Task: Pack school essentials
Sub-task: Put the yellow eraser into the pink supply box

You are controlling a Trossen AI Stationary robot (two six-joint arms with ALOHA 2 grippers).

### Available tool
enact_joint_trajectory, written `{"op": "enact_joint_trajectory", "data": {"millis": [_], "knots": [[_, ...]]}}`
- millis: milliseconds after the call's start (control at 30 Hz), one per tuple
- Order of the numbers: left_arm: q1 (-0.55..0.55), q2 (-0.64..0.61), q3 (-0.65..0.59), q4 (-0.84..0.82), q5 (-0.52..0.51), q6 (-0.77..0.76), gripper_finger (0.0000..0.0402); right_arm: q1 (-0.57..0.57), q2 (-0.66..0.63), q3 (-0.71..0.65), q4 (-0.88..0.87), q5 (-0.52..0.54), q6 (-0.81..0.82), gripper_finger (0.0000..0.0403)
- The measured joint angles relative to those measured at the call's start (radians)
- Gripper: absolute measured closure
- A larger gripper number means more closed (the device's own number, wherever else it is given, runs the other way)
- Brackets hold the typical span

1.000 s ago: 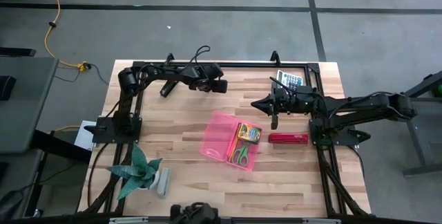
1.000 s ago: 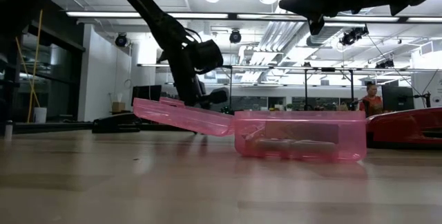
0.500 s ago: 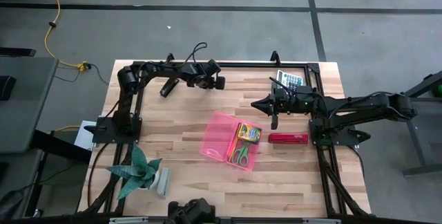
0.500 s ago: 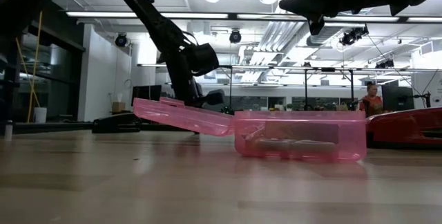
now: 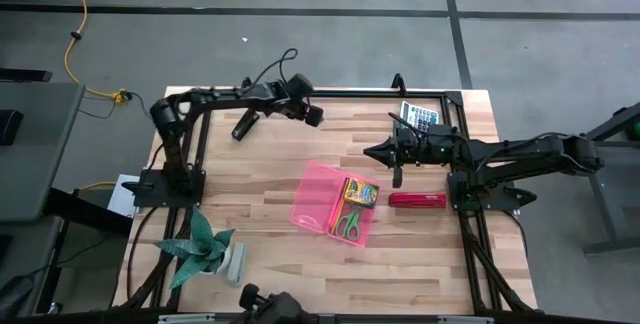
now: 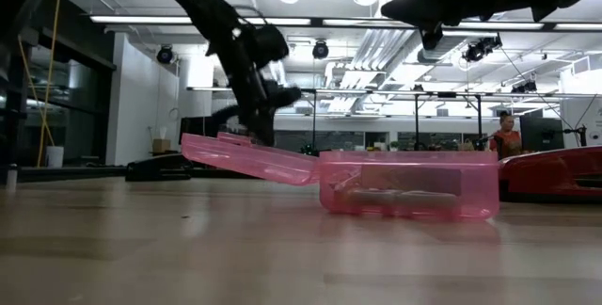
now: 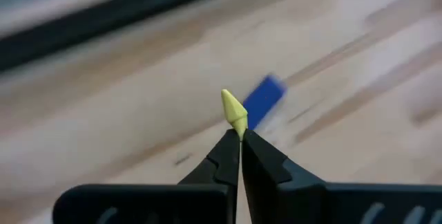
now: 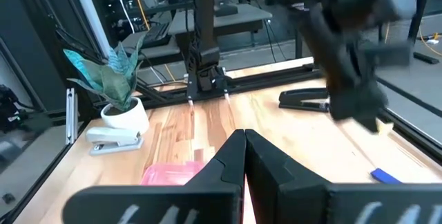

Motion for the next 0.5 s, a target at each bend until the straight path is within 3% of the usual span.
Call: {"op": "enact_joint_trajectory", "data": {"millis": [133,200,367,500], "knots": [[-0.029,-0.104,-0.018,0.025,0.034,0.13,0.0401,0.0,0.0,0.0,-0.014,0.0,0.0,0.0403],[-0.061,-0.19,-0.071,0.116,0.068,0.186,0.0401,0.0,0.0,0.0,-0.019,0.0,0.0,0.0403],[-0.152,-0.457,-0.326,0.458,0.239,0.204,0.0401,0.0,0.0,0.0,-0.018,0.0,0.0,0.0403],[-0.26,-0.658,-0.532,0.72,0.286,0.168,0.0401,0.0,0.0,0.0,-0.017,-0.001,0.0,0.0403]]}}
